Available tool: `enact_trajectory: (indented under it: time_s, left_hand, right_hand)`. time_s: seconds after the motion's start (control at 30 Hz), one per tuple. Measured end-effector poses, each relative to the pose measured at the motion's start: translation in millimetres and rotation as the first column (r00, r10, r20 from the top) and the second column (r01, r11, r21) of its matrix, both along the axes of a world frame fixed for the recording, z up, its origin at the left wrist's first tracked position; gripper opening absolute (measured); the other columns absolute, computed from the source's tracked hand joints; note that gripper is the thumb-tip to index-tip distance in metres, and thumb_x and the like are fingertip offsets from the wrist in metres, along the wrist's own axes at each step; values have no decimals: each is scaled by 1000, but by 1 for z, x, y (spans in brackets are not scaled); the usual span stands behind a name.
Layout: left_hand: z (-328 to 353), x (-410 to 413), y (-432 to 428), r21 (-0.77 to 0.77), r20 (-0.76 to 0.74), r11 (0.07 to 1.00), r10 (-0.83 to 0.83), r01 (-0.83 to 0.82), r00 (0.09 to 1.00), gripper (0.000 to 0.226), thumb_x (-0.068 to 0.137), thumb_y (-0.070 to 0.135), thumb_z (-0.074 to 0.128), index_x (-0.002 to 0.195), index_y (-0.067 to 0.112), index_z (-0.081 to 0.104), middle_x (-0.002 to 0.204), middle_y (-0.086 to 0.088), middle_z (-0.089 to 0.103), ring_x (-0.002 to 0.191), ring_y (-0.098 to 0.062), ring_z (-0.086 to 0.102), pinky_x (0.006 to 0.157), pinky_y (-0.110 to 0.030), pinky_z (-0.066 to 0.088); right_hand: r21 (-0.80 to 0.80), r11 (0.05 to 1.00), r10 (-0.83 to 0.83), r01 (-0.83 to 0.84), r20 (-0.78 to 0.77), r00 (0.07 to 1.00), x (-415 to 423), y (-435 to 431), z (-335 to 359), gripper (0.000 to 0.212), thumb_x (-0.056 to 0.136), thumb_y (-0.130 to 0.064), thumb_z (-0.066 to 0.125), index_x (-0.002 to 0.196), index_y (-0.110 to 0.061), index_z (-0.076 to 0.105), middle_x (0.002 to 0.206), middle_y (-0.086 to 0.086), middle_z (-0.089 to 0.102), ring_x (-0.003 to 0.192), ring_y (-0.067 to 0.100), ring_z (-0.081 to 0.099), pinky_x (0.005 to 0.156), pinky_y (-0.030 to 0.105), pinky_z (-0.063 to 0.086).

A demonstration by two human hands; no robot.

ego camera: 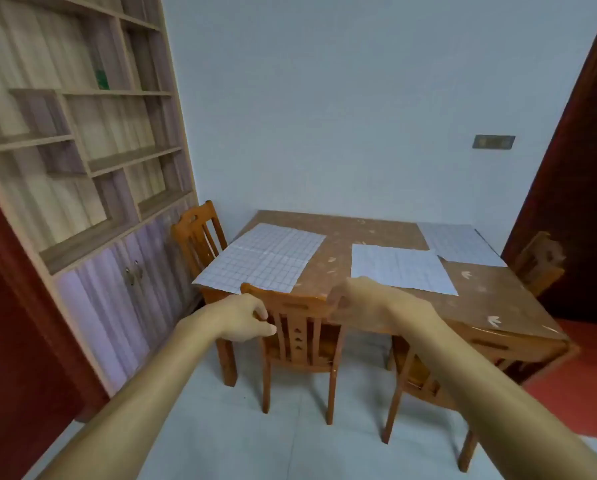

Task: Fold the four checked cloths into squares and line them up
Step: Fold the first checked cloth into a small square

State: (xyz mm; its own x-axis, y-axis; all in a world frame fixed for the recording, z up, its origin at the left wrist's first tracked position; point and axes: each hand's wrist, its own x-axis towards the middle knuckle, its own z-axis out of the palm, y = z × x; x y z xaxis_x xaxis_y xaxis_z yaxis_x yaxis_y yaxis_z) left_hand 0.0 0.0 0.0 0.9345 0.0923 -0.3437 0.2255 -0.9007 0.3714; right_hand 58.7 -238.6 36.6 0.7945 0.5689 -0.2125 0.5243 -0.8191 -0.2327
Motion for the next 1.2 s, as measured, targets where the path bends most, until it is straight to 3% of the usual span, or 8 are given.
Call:
enact_trajectory:
  time_s: [0.23, 0.4, 0.77, 1.03, 1.2]
  left_hand:
    - [-12, 102, 42, 48, -59, 998, 29, -26, 998, 51, 90, 53, 63, 132, 25, 56, 129, 2, 58, 104, -14, 59, 98, -34, 50]
    - [-12, 193, 69, 72, -82, 997, 43, -37, 996, 49, 91, 52, 63, 131, 24, 58, 125, 1, 60, 105, -16, 60, 100, -35, 49]
    - [-36, 338, 147, 7, -108, 995, 95, -95, 990, 56, 90, 53, 64, 136, 23, 54, 141, -6, 54, 122, -22, 56, 103, -33, 46]
    - [-77, 427, 226, -28, -175, 998, 43, -48, 984, 54, 90, 50, 64, 136, 24, 53, 142, -5, 52, 124, -21, 53, 106, -37, 45]
    - [-96, 484, 284, -48, -181, 998, -53, 45, 982, 52, 93, 46, 63, 137, 20, 53, 142, -5, 53, 123, -20, 54, 103, -33, 46]
  right_hand:
    - [48, 998, 37, -35, -37, 999, 128, 56, -42, 37, 89, -40, 60, 125, -29, 63, 122, -2, 64, 104, 19, 62, 92, 39, 54]
    - [85, 994, 68, -62, -69, 995, 227, 92, -51, 40, 92, -39, 63, 130, -26, 59, 127, -1, 64, 109, 19, 63, 96, 40, 53]
    - [30, 992, 126, -123, -112, 986, 382, 170, -64, 42, 96, -41, 59, 134, -24, 56, 129, 1, 63, 110, 20, 62, 98, 38, 51]
    - [-37, 997, 60, -67, -176, 983, 461, 243, -102, 43, 98, -40, 57, 137, -23, 54, 134, 3, 59, 114, 23, 60, 97, 35, 50]
    - [-31, 998, -67, 61, -232, 971, 501, 292, -130, 41, 97, -41, 58, 134, -24, 57, 132, 4, 60, 112, 23, 60, 97, 36, 51]
